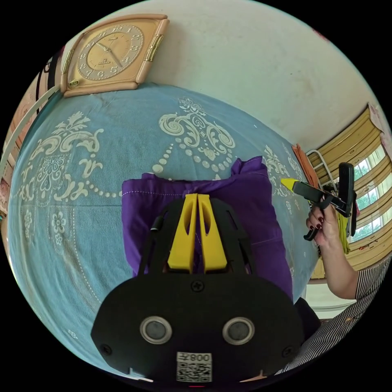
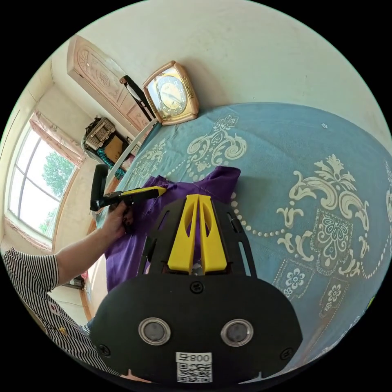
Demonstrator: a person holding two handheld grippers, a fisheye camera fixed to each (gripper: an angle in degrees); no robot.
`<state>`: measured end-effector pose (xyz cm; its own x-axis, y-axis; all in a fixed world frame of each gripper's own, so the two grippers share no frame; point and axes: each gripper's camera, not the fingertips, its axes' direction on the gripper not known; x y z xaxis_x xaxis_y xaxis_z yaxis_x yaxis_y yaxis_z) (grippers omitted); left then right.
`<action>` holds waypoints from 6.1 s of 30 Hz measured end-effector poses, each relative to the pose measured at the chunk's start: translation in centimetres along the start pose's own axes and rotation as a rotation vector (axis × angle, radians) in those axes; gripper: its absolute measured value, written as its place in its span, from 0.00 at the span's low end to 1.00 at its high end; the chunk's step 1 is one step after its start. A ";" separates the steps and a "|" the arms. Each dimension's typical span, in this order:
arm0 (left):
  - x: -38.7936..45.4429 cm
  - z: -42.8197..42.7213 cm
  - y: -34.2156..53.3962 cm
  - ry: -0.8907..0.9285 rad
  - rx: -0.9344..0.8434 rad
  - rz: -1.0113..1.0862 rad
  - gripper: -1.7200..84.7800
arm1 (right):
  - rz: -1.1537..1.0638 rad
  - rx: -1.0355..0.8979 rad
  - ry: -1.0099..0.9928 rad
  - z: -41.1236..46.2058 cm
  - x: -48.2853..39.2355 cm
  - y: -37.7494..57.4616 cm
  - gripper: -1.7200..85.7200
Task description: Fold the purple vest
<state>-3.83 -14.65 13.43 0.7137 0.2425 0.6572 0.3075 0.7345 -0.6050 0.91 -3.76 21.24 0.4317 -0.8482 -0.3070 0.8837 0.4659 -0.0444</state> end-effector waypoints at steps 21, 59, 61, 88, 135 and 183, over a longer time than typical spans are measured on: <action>4.8 -7.1 6.7 0.079 0.202 0.021 0.03 | 0.131 -0.018 -0.100 -1.4 3.1 6.1 0.02; 15.6 -3.3 33.1 0.324 -0.190 -0.024 0.05 | 0.552 -0.292 -0.706 2.7 0.4 36.1 0.15; 15.2 -3.6 33.8 0.343 -0.182 -0.031 0.04 | 0.572 -0.305 -0.721 3.3 0.6 36.6 0.15; 0.8 -12.7 48.8 0.703 0.034 -0.496 0.13 | 0.533 -0.238 -0.834 -2.8 -0.6 38.0 0.08; 28.1 -17.8 53.9 1.152 0.408 -0.262 0.05 | 0.183 0.167 -0.743 -54.1 7.1 64.5 0.04; 100.5 42.8 28.6 0.998 -0.353 0.350 0.06 | 0.651 0.415 -0.124 -107.4 71.6 90.6 0.05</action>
<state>49.70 57.87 81.41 0.9329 -0.3340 -0.1350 0.0386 0.4652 -0.8843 92.52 4.80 -106.83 0.8821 -0.4695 -0.0397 0.4301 0.7678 0.4748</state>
